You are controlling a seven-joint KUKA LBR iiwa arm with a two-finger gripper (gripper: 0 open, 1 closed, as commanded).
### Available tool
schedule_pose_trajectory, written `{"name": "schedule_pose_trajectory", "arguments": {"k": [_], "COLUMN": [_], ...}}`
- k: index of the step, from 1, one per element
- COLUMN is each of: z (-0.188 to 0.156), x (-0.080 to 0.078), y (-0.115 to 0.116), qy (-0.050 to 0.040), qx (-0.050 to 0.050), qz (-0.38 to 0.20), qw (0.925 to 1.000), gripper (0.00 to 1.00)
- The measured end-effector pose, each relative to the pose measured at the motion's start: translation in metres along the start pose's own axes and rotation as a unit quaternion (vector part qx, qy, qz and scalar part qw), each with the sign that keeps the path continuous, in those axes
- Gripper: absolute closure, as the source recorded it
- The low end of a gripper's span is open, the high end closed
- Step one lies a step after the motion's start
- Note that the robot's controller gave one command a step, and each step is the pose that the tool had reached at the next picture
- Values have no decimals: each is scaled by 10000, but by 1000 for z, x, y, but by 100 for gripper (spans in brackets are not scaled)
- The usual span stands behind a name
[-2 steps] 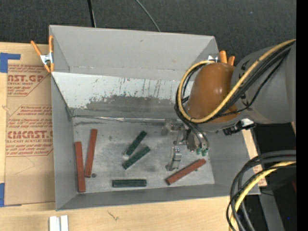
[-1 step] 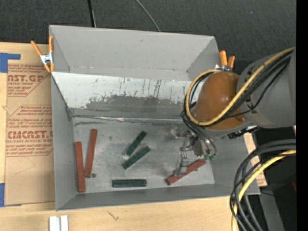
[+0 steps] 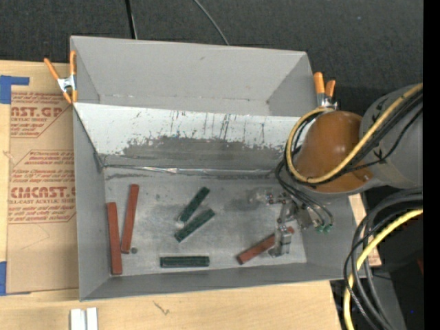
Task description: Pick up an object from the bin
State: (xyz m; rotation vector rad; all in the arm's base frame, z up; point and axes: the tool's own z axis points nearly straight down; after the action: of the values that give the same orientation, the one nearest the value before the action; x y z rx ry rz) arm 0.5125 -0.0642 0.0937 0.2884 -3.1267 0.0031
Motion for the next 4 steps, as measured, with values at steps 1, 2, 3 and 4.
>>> {"name": "schedule_pose_trajectory", "arguments": {"k": [1, 2, 3, 4], "z": [-14, 24, 24, -99], "x": [12, 27, 27, 28], "y": [3, 7, 7, -20], "qy": [1, -7, -7, -17], "qx": [-16, -14, -14, -11], "qz": [-636, -594, -596, -561], "qw": [9980, 9982, 9982, 9984], "gripper": [0, 100, 100, 100]}}
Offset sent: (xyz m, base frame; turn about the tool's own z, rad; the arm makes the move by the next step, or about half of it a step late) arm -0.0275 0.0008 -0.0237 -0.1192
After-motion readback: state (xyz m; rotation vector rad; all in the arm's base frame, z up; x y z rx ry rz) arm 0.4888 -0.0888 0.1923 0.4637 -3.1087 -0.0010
